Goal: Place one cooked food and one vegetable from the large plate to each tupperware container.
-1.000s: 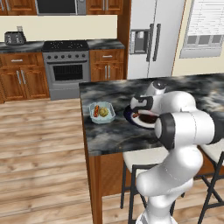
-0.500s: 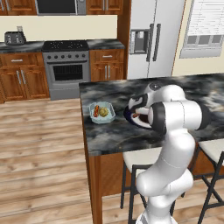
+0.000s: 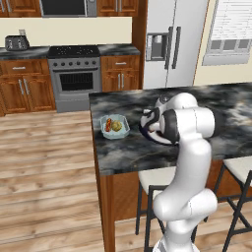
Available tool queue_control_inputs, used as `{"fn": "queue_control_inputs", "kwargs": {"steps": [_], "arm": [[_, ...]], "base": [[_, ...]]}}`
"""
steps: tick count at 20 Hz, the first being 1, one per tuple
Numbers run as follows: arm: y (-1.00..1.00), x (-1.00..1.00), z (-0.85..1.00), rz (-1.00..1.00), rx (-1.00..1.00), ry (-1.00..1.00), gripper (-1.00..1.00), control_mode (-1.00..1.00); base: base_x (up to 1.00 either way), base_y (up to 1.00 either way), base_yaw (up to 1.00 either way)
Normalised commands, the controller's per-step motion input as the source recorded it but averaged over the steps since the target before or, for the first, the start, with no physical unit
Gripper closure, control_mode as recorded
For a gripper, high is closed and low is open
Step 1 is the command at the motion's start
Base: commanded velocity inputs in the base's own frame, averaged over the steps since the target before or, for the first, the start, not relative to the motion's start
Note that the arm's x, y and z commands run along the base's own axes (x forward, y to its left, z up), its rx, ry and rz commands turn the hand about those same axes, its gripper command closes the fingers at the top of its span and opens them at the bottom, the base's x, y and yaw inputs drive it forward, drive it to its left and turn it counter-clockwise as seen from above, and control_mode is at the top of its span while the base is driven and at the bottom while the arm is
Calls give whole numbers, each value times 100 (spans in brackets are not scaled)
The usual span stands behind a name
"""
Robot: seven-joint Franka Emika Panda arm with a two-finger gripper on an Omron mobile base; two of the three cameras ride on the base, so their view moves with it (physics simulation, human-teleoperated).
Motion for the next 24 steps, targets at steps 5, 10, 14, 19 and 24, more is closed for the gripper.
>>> {"fn": "queue_control_inputs", "kwargs": {"steps": [5,10,14,19,24], "arm": [[-1,37,-29,-1,9,12,-100,-100],[-4,48,-32,1,7,11,-100,-100],[-9,27,-37,0,4,6,-100,-100],[0,4,-41,0,1,1,100,-100],[0,-12,-35,0,0,0,100,-100]], "base": [[0,0,0],[0,0,0],[0,0,0],[0,0,0],[0,0,0]]}}
